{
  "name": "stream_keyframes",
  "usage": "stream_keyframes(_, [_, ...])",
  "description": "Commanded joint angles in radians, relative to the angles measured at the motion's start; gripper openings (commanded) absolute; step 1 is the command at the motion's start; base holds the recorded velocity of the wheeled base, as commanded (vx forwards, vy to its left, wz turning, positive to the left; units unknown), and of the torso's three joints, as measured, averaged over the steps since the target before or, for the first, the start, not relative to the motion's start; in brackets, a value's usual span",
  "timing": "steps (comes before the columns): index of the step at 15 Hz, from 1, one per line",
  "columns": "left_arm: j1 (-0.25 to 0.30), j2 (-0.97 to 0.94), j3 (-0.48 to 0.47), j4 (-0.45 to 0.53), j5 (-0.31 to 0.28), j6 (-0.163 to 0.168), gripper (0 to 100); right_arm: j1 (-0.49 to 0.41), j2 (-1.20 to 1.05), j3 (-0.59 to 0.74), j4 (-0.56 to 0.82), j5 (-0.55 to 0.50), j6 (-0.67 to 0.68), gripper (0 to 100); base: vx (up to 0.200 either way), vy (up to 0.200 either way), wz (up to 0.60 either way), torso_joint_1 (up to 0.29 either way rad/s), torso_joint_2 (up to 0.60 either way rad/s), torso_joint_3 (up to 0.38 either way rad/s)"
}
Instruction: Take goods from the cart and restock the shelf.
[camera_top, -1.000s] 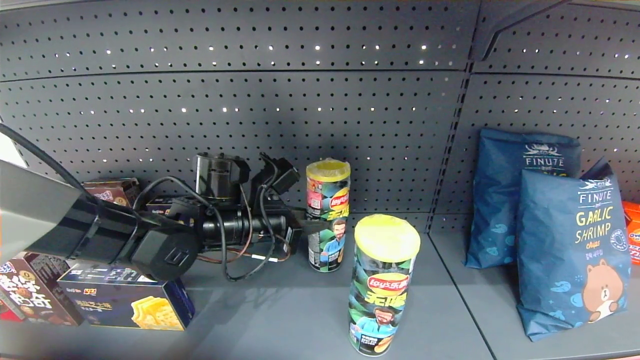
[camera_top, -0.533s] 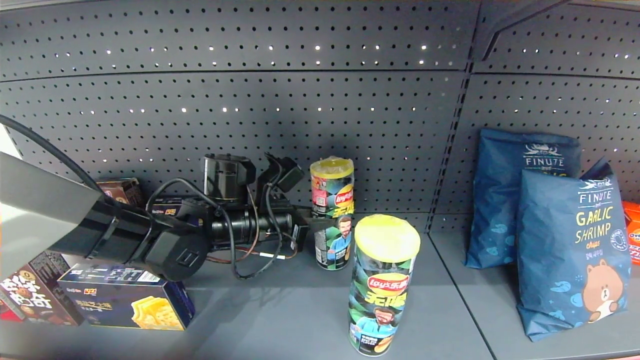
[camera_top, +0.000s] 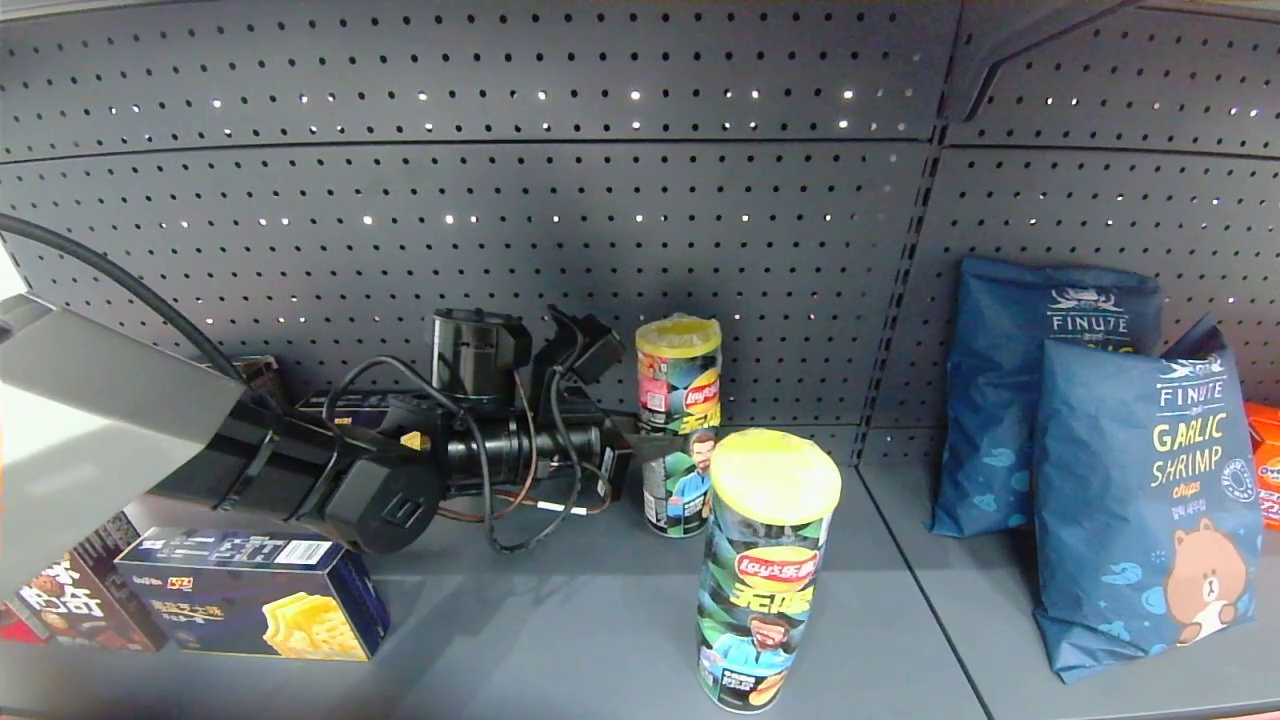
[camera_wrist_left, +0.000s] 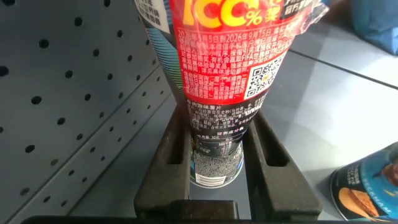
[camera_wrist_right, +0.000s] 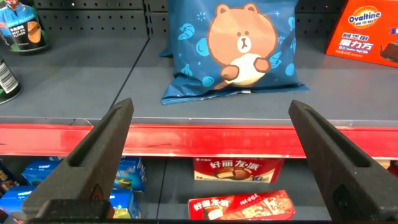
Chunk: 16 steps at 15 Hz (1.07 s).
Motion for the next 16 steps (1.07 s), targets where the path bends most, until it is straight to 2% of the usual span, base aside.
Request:
stream_keyframes(1, [-0.001, 0.01, -0.002, 0.0, 0.0, -0.001, 0, 0.0, 0.001, 0.0, 0.0, 0.0, 0.0, 100, 0.0, 0.0, 0.0, 0.0, 0.0, 0.0])
stream_keyframes(10, [-0.015, 0.013, 0.027, -0.016, 0.0, 0.01, 0, 0.0, 0.001, 0.0, 0.0, 0.0, 0.0, 100, 0.0, 0.0, 0.0, 0.0, 0.0, 0.0])
stream_keyframes(11, [-0.015, 0.012, 0.038, -0.017, 0.0, 0.01, 100, 0.0, 0.001, 0.0, 0.0, 0.002, 0.0, 100, 0.0, 0.0, 0.0, 0.0, 0.0, 0.0])
stream_keyframes(16, [-0.015, 0.004, 0.062, -0.02, 0.001, 0.011, 100, 0.0, 0.001, 0.0, 0.0, 0.0, 0.0, 100, 0.0, 0.0, 0.0, 0.0, 0.0, 0.0])
